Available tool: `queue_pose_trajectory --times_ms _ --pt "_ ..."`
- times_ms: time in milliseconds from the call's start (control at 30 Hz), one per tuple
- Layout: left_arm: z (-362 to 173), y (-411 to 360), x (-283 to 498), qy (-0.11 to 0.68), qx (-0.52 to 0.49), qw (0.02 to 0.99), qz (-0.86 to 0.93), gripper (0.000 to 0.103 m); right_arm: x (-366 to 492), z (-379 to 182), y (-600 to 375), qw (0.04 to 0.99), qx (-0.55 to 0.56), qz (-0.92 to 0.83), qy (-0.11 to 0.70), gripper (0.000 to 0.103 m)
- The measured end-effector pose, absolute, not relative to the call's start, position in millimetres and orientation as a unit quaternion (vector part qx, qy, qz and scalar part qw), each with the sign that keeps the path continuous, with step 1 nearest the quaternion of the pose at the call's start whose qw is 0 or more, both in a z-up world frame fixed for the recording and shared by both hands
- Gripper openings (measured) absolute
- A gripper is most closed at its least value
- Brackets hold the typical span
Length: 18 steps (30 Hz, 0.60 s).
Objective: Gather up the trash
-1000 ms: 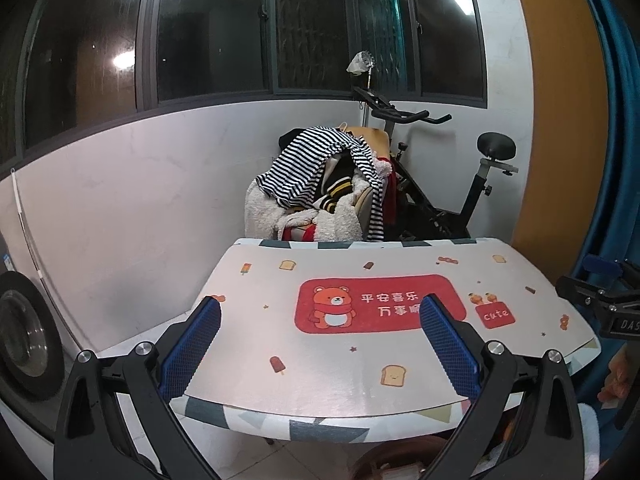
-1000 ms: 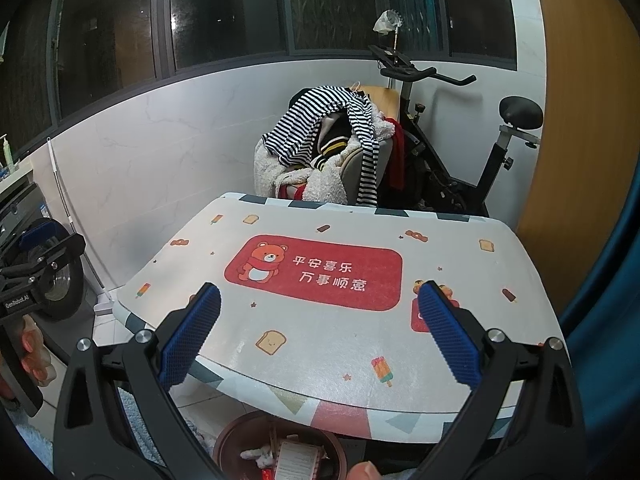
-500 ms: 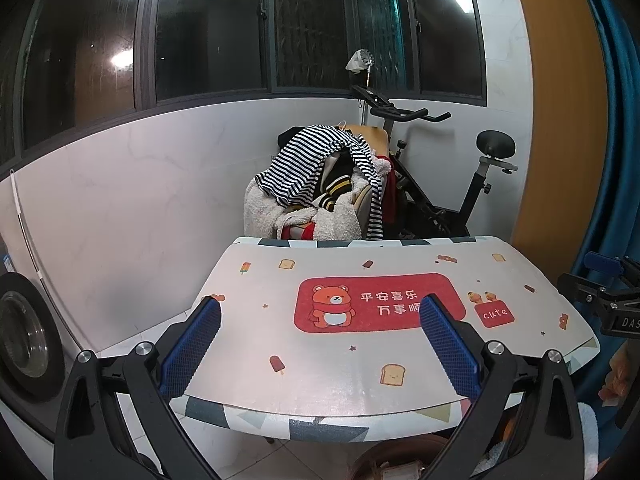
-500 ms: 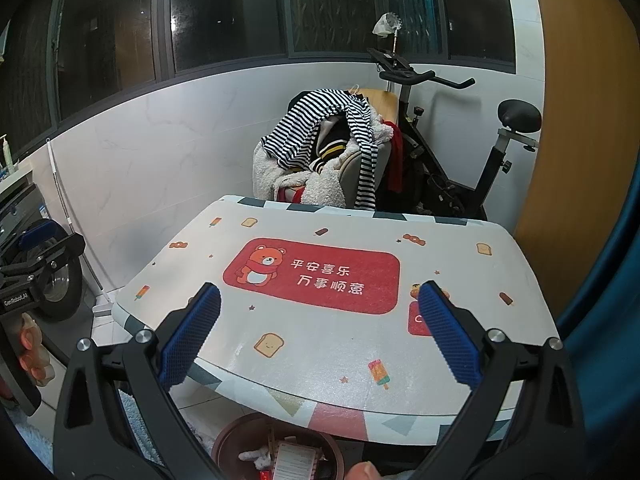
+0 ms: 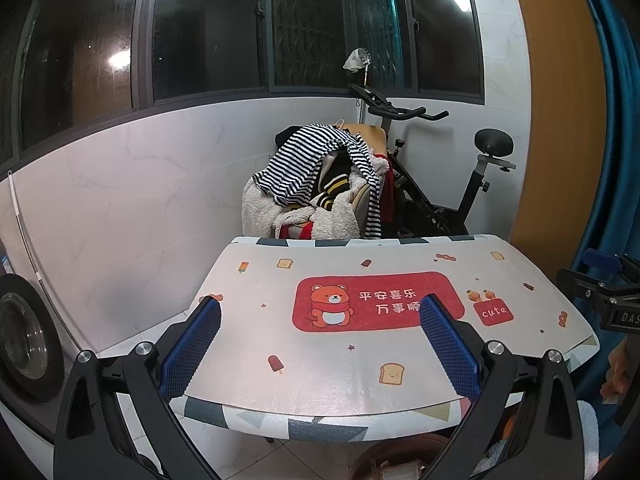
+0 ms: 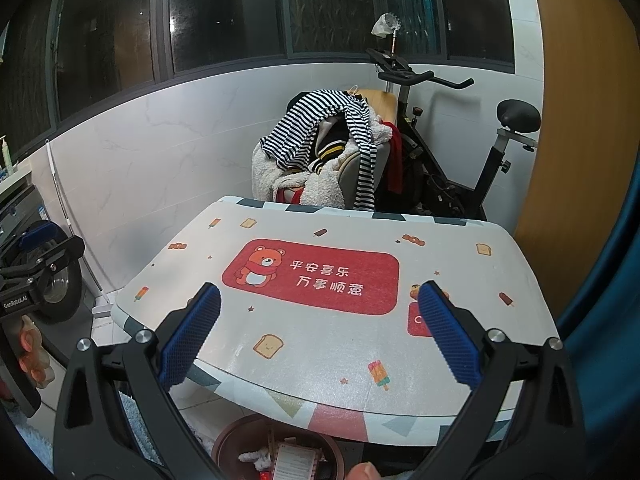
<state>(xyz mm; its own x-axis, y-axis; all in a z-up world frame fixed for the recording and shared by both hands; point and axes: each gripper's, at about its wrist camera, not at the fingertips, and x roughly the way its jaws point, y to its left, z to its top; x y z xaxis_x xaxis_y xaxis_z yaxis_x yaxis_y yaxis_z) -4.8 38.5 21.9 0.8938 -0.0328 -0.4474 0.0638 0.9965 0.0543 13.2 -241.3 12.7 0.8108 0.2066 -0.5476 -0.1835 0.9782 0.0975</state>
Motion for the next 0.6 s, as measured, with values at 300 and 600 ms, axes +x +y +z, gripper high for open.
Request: queue_pose_trajectory --times_ms 300,600 --pt "16.7 36.8 -7.4 0.232 0.036 0.972 -0.028 0.097 14.1 12.4 -244.6 0.95 0.024 0.098 0.294 0.097" --pt "13.5 35.0 -8.3 0.236 0.039 0.97 -0.029 0.097 14.0 10.7 -247.3 0.949 0.027 0.098 0.298 0.097"
